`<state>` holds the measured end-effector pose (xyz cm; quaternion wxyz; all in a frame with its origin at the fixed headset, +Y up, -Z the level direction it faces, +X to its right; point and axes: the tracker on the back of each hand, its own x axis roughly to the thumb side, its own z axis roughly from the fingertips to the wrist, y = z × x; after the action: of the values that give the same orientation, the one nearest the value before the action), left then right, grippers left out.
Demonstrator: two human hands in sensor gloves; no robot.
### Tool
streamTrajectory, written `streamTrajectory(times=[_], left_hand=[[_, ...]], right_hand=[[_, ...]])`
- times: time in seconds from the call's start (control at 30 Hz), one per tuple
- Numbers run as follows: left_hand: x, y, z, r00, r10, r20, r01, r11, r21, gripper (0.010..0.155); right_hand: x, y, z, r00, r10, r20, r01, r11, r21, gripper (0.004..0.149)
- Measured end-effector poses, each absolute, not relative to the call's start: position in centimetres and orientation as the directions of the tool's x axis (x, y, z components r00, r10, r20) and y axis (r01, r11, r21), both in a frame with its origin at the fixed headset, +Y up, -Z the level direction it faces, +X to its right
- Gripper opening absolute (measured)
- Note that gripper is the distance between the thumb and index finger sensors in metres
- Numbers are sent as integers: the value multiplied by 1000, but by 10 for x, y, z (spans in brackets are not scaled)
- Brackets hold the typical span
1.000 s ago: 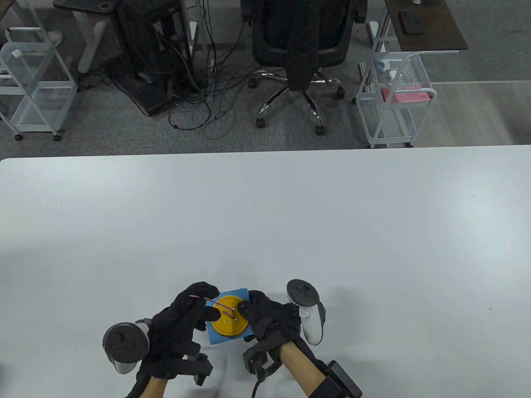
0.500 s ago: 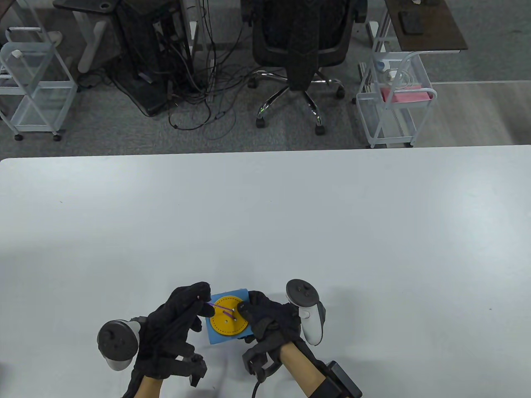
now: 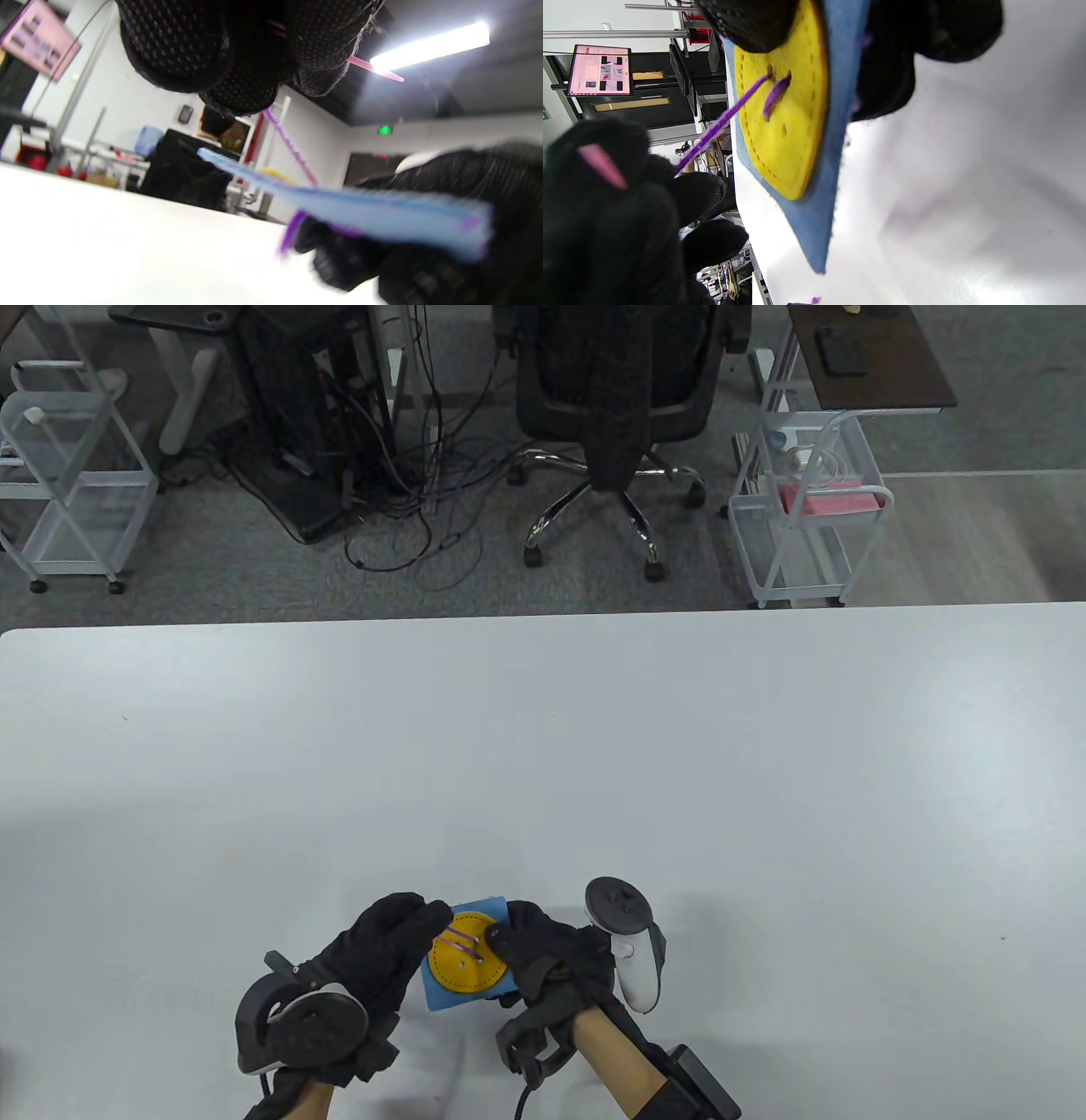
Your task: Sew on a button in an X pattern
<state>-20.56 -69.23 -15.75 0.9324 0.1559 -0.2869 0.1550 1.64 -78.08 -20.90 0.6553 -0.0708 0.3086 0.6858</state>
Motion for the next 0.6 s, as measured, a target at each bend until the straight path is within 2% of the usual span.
streamTrajectory(times=[0.07,0.2,0.6], left_hand=[[-198,-694,-155,809,70,584,-265,930,255,37],[-187,-694,-150,808,-88,583,-142,930,338,36],[-167,-696,-140,755,-266,599,-57,883,466,34]], right_hand=[[16,-781,-209,-130,856,-501,-942,50,331,45],[16,-781,-209,-130,856,-500,-943,50,330,45],[17,-780,-209,-124,863,-489,-945,48,323,45]])
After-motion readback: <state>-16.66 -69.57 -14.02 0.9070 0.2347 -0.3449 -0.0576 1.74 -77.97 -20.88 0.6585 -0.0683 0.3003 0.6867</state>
